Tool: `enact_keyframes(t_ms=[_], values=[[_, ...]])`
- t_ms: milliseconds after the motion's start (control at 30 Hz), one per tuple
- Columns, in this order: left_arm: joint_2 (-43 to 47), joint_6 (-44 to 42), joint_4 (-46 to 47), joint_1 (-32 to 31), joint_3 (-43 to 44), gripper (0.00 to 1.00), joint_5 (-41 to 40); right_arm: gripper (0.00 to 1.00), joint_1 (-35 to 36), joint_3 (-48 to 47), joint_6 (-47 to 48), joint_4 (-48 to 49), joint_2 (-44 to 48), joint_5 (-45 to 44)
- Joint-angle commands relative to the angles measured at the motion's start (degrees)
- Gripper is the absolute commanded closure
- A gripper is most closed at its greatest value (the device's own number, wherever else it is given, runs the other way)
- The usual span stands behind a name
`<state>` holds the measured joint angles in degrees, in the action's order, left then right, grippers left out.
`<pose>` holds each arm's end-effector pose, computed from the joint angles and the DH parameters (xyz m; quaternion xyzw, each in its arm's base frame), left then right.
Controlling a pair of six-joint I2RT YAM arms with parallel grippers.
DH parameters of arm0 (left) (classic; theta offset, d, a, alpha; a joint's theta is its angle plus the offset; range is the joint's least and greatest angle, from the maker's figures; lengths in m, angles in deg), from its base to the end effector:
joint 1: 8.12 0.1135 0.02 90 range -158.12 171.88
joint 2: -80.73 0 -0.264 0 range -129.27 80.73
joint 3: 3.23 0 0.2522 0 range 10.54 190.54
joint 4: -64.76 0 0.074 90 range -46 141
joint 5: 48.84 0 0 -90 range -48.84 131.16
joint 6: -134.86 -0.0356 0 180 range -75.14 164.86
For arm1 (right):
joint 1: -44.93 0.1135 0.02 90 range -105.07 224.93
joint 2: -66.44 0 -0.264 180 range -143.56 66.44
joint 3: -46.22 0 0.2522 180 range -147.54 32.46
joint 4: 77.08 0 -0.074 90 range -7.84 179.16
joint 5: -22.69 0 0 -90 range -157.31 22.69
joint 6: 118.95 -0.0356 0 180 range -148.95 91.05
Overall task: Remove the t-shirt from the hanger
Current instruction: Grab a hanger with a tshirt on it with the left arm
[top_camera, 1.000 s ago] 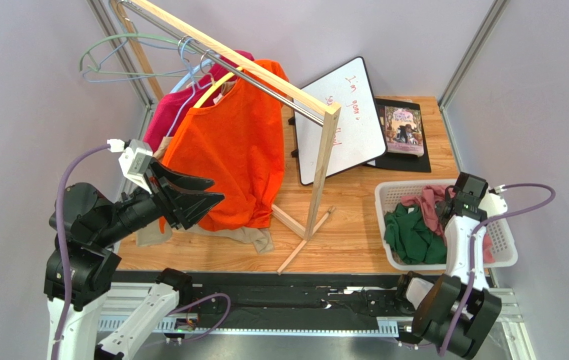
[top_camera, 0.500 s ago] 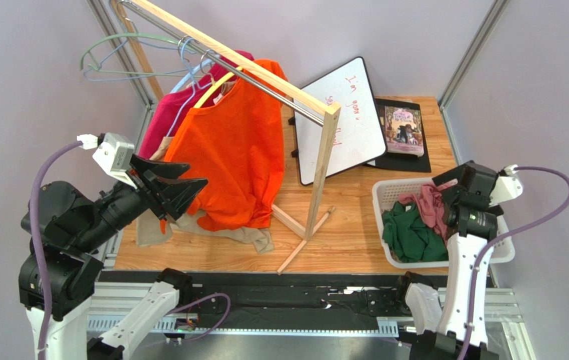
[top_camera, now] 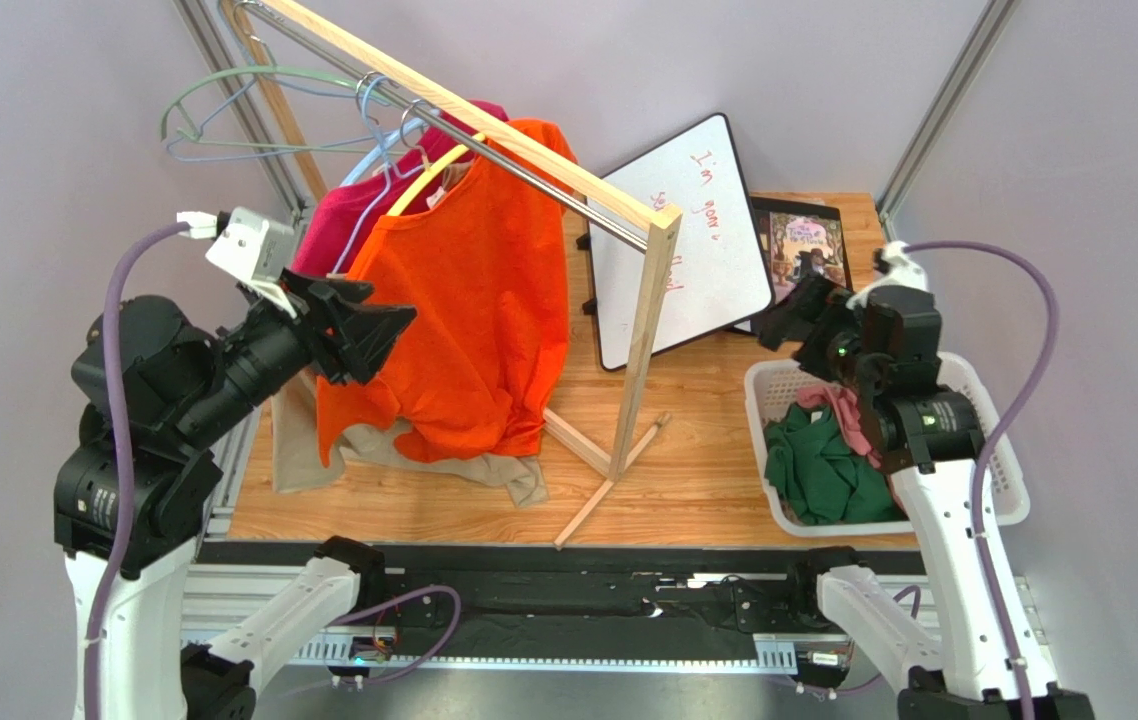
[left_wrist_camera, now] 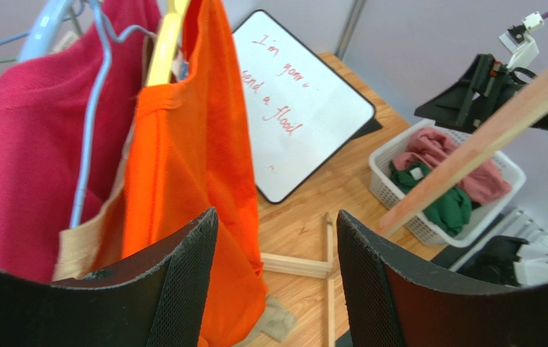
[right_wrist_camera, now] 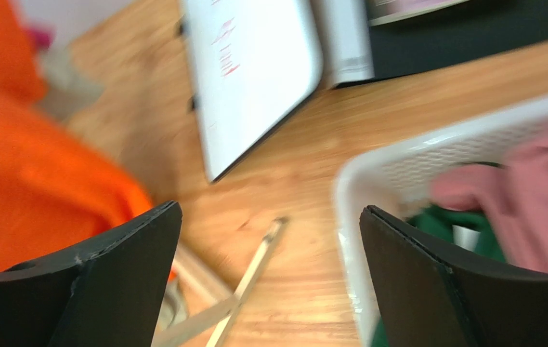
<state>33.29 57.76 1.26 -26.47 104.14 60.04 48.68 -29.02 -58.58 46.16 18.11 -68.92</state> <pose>0.0678 -0.0346 0.5195 0.1464 0.7128 -0.2970 0.6183 0.1641 0.0098 0.3703 0.2006 0.8417 0.1323 0.4835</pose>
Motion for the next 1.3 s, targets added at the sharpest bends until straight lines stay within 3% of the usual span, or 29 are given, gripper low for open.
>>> enact_keyframes(t_ms=[0, 133, 433, 633, 800, 967, 1267], values=[[-3.3, -5.4, -1.9, -0.2, 6.3, 0.33, -6.2, 0.01, 7.2, -1.6, 4.3, 7.4, -2.2, 12.1], [-7.8, -7.4, -3.6, -0.2, 11.9, 0.32, -11.3, 0.02, 10.4, -1.6, 5.3, 8.6, -5.4, 16.5], [-19.3, -7.9, -3.5, 0.1, 21.1, 0.31, -8.7, 0.02, 11.6, -0.9, 7.6, 10.0, -5.5, 19.1], [-25.1, -7.2, -3.5, 0.7, 24.8, 0.43, -7.5, 0.02, 11.6, -0.4, 8.5, 9.5, -4.8, 18.9], [-26.9, -6.8, -2.6, 0.8, 23.8, 0.45, -7.0, 0.02, 11.6, 0.2, 8.8, 9.9, -5.1, 19.8], [-26.4, -5.8, -0.5, 0.9, 21.1, 0.54, -4.5, 0.03, 11.5, 0.4, 9.1, 10.0, -5.7, 19.6], [-25.9, -5.3, -0.1, 0.9, 19.9, 0.85, -3.5, 0.02, 11.6, 0.7, 9.0, 9.9, -5.8, 18.8]])
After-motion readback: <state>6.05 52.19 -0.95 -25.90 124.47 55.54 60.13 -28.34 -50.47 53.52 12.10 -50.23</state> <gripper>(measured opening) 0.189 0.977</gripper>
